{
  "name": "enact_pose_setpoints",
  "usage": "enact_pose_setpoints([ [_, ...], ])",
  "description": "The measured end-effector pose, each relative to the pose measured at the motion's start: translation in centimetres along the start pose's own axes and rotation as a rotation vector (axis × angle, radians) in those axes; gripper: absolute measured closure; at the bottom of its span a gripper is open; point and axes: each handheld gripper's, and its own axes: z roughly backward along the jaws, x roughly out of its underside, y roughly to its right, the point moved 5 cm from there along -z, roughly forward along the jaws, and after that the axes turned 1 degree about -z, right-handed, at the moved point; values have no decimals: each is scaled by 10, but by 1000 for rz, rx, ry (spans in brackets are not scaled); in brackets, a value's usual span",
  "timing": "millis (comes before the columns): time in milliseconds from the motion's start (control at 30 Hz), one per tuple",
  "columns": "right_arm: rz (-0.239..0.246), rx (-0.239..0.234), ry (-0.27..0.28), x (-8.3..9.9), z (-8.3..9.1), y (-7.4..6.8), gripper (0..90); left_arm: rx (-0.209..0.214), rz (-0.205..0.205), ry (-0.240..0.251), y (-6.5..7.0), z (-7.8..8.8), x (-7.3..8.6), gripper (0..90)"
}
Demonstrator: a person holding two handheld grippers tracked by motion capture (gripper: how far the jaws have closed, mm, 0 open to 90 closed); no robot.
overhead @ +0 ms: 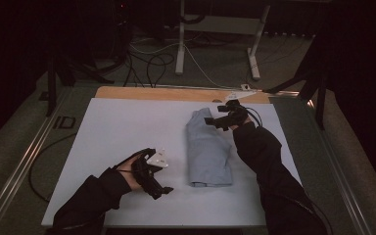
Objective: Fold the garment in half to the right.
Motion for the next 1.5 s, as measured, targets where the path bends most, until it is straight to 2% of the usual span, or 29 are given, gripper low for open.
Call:
enact_pose_setpoints([
  [100,3,-2,0,1,-1,0,86,-17,18,12,0,4,11,6],
  [233,8,28,17,0,-1,2,86,-40,45,30,0,10,25,6],
  [300,-3,30,4,-1,-3,4,86,-58,55,40,1,13,31,6],
  [333,2,61,-22,-1,-6,8,86,-63,55,43,2,14,35,6],
  [400,-3,59,-20,-2,-7,10,86,-77,68,69,4,18,42,6],
  [433,-12,56,-10,-4,-8,12,86,-82,74,78,5,20,45,6],
  [467,-36,92,-12,-6,-11,18,86,-91,81,89,5,22,48,6],
  [600,-65,81,-20,-3,-16,26,87,-115,126,101,6,30,62,6],
  [733,-89,85,-36,2,-26,32,89,-129,148,111,10,36,73,6],
  [800,-102,95,-41,5,-32,35,136,-146,160,125,14,38,78,7],
  [867,-120,109,-58,8,-38,38,142,-173,166,126,15,39,82,6],
  [933,-146,112,-72,12,-45,42,156,-181,184,134,16,41,86,7],
  [1067,-165,133,-112,19,-56,48,179,-208,212,155,16,46,93,7],
  [1100,-174,130,-130,23,-60,51,213,-218,220,161,15,47,94,7],
  [1233,-193,112,-170,32,-67,54,239,-236,246,170,14,49,100,7],
  [1300,-184,102,-196,37,-72,54,293,-245,256,171,15,49,104,7],
  [1333,-184,102,-196,37,-72,54,293,-245,256,171,15,49,104,6],
  [1367,-188,93,-211,40,-74,53,339,-247,255,170,15,49,106,6],
  [1400,-185,88,-220,41,-74,53,432,-250,257,170,14,49,107,7],
  [1433,-184,89,-217,41,-74,53,463,-250,261,167,14,49,108,6],
  [1500,-186,98,-207,40,-72,51,610,-250,267,167,13,49,110,7],
])
